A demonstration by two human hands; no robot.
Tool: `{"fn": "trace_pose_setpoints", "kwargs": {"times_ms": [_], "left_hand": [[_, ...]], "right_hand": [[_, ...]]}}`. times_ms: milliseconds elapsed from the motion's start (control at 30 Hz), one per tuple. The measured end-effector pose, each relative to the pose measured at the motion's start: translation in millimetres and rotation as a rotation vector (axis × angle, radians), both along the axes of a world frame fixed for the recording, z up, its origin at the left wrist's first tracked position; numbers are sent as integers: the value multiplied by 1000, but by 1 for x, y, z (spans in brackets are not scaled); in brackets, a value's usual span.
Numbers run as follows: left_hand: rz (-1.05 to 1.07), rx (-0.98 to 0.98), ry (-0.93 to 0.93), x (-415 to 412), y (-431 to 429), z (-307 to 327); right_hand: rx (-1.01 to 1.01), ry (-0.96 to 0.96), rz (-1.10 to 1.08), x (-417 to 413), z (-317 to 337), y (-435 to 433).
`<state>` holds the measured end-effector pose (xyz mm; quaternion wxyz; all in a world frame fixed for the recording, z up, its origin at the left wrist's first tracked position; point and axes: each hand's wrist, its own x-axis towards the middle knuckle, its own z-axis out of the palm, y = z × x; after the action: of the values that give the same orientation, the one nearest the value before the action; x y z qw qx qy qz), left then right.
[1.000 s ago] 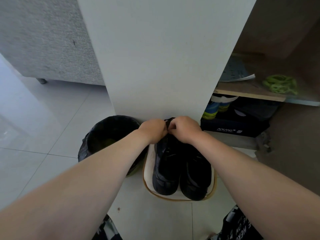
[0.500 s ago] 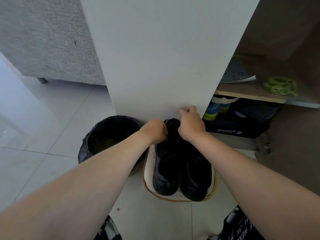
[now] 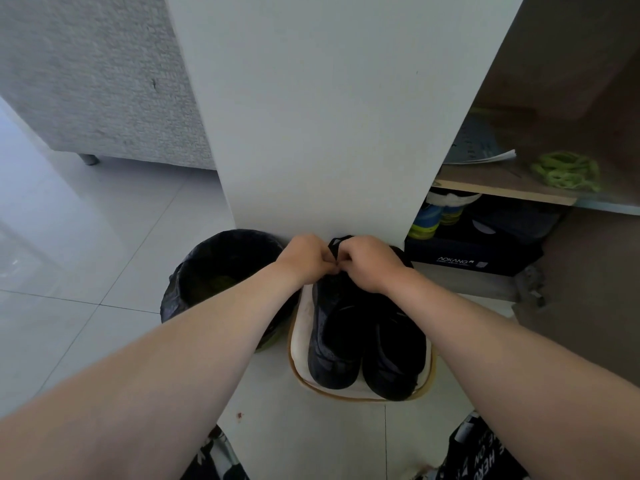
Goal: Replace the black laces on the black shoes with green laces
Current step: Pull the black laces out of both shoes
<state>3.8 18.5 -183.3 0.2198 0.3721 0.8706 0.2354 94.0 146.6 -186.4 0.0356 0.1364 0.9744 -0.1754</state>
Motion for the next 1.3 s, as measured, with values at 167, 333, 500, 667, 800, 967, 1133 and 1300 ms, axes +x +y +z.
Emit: {"fn": "trace_pose_setpoints", "kwargs": {"times_ms": [167,333,500,667,800,967,1133,1300], "left_hand": [[35,24,-39,1,1,-1],[-85,-40,96,2,4,-1],[-255,-99,272,2,7,0],[-289,-28,289,8,6,0],[-173,38,170,4,6,2],[-57,70,15,2,15,12],[103,163,-295,-4,12,20],[210,363,-532,-11,-3,21]], "right_hand": [[-220,94,-173,5,-8,1],[-304,-10,-154,4,-6,0],[-383,-81,-165,4,-3,1],[-457,-78,-177,2,-1,4],[-300,-133,-114,3,-2,6],[-129,-132,-117,-1,-6,-5],[-208,-57,-87,4,-1,6],[-270,63,-160,0,7,8]]}}
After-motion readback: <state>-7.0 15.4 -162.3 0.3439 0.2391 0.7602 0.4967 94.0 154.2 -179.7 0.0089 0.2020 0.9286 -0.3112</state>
